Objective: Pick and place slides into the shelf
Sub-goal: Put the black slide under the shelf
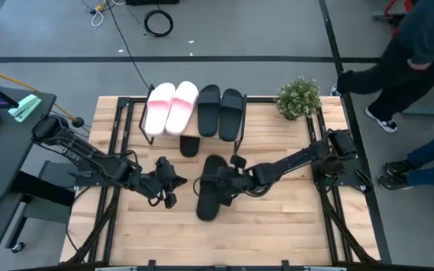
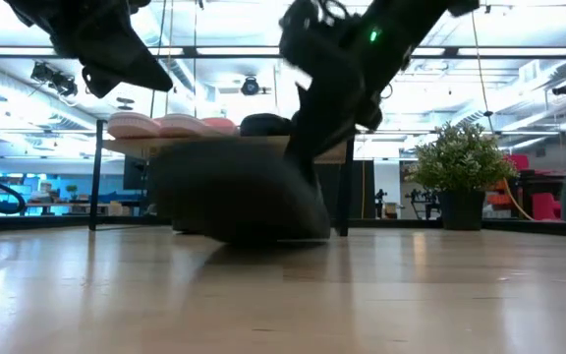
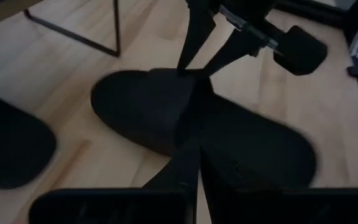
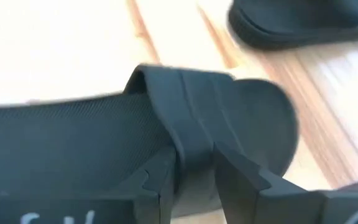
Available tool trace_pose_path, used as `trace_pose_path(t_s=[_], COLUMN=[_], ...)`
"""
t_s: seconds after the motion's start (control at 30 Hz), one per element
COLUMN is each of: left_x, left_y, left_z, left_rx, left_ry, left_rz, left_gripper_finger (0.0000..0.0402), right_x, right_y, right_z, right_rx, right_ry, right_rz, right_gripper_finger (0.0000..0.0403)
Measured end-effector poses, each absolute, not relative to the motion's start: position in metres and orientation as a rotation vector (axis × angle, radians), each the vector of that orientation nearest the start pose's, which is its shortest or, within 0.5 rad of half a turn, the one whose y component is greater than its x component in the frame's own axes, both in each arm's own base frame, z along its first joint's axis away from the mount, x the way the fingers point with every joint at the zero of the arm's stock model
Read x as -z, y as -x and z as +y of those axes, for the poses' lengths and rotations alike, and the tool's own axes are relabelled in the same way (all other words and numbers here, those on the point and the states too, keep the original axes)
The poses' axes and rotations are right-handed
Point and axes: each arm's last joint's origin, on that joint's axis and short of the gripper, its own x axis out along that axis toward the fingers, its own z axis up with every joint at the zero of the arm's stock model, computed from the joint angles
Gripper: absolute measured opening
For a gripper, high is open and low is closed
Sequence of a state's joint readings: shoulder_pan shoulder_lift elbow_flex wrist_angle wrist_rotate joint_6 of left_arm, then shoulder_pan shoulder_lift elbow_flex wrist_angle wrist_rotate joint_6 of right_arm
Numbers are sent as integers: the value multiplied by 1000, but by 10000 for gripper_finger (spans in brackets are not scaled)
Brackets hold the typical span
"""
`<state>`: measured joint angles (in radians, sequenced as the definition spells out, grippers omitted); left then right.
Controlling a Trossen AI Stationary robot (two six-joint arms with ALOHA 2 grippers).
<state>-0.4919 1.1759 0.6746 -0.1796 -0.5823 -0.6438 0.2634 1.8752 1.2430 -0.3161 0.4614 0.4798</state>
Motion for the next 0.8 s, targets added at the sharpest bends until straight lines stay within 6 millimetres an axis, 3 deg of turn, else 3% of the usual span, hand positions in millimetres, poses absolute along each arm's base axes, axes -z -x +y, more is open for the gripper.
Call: trace_pose_path(t_s=[0.17,0.4,0.5,0.67,0.8], left_x=[-225,-221,-216,-209,-209], left_y=[-216,-230,-236,-242,-242], left_z=[-101,-100,-94,-88,-85], left_rx=[-241,-231,-263,-302,-311], left_ry=[274,200,202,194,189], left_rz=[498,464,473,496,497], left_gripper_finger=[8,11,19,15,6], right_x=[-189,-171,-172,-174,-176], right_y=[-374,-385,-387,-389,-391], right_z=[92,70,60,50,46], right_rx=[373,436,477,585,582], right_ry=[-61,-56,-49,114,108], right_rz=[800,835,822,771,765], right_gripper_finger=[109,110,110,110,110])
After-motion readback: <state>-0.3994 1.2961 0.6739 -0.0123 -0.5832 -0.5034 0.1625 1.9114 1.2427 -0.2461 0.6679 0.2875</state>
